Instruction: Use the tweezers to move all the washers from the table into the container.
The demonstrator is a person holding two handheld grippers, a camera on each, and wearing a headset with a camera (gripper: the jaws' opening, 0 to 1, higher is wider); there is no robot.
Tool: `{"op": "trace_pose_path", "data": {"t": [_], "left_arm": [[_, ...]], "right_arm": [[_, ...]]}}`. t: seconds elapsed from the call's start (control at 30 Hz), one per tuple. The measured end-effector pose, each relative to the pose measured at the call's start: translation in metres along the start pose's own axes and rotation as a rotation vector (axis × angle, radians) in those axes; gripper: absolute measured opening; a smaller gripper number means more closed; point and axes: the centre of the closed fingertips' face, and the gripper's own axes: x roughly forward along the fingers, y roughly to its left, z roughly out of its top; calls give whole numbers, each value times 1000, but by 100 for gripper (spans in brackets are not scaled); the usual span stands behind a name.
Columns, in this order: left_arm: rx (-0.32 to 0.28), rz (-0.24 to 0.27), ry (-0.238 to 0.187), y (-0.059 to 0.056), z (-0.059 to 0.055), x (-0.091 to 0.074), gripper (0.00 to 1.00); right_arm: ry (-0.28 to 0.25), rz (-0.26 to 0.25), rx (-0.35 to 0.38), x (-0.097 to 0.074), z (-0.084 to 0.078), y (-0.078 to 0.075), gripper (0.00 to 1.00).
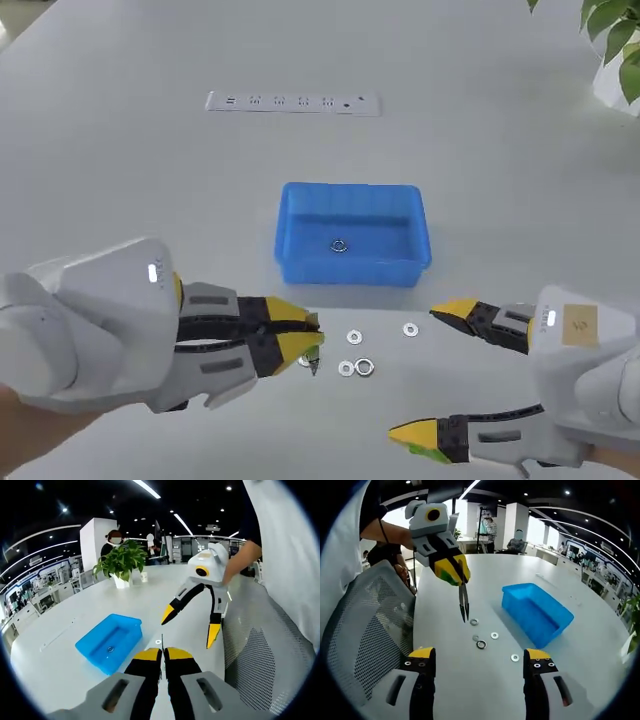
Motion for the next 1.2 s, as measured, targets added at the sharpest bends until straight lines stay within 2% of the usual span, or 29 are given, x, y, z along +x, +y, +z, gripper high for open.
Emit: {"op": "trace_pose_path", "data": {"t": [0.17,0.33,0.47,0.63,0.73,1.07,1.2], "left_arm": [[0,0,8,1,-1,3,7],[5,15,-6,8,3,1,7],[2,23,3,11,-1,1,7],[-5,27,-6,12,-3,2,7],[0,22,4,11,-6,5,7],[3,15,12,10,-12,6,7],[7,22,7,11,-11,5,7]], "right_arm": [[0,5,27,-3,-5,2,72],[10,10,51,-2,-11,3,71],[13,6,66,-1,-12,-1,71],[16,1,63,-2,-12,-6,71],[20,3,67,-2,-13,-6,71],[38,36,70,0,-18,3,71],[32,38,73,1,-15,3,70]]}}
